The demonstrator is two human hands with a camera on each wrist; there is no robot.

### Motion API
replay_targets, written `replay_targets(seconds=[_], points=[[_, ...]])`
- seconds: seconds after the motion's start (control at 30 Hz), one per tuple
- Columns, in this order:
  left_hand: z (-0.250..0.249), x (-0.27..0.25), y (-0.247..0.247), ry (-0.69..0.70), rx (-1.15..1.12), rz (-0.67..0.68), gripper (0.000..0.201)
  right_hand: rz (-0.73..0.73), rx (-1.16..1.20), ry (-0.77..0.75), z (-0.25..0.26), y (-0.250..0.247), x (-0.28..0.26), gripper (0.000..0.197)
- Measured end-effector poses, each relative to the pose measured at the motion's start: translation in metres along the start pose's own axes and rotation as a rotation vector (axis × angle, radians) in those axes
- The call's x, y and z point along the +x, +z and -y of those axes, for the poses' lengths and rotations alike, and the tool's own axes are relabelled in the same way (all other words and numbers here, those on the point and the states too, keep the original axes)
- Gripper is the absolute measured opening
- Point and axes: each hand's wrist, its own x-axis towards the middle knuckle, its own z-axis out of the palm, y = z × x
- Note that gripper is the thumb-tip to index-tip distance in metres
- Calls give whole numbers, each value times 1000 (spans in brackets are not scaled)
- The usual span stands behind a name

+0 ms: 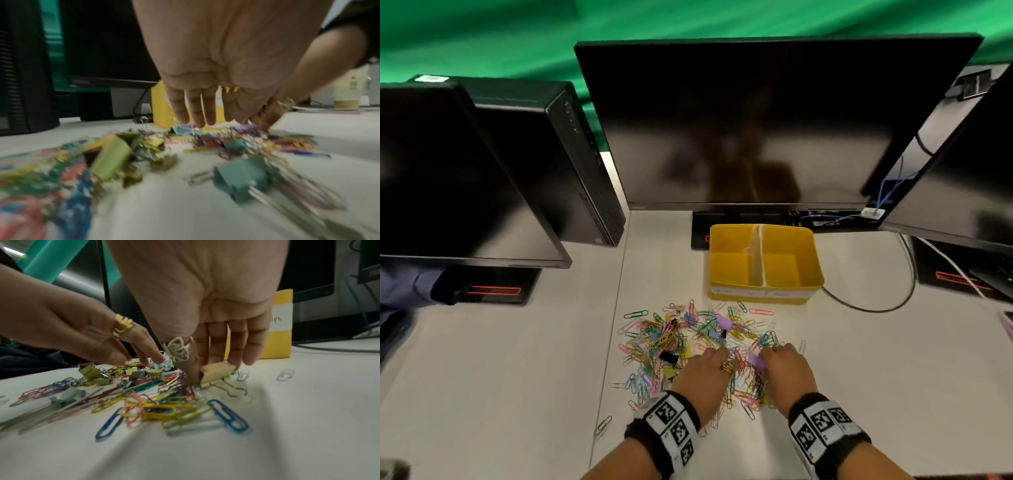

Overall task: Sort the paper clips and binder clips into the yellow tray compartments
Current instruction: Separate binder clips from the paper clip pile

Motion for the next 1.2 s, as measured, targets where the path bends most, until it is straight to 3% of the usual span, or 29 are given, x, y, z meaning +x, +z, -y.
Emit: replay_targets(seconds=[0.17, 0.47, 0.63, 0.77, 0.93, 1.07, 1.2], points=[[-11, 15, -10, -102, -58, -28, 25, -42, 95, -2, -8, 2, 5, 29], [5, 21, -12, -146, -72, -17, 36, -160, 172, 75, -47, -15, 18, 26], [29, 1, -19, -212, -55, -70, 35, -129, 97, 112, -64, -20, 23, 27], [25, -12, -26, -213, -103, -98, 29, -256, 53, 53, -56, -19, 11, 46], [9, -30, -15, -217, -242, 103, 41, 29, 239, -160, -32, 13, -14, 57], [5, -30, 1, -287, -292, 70, 52, 57, 330, -79, -22, 27, -13, 58], [4, -26, 3, -214, -179, 32, 45, 34, 334, -125, -9, 20, 3, 54]])
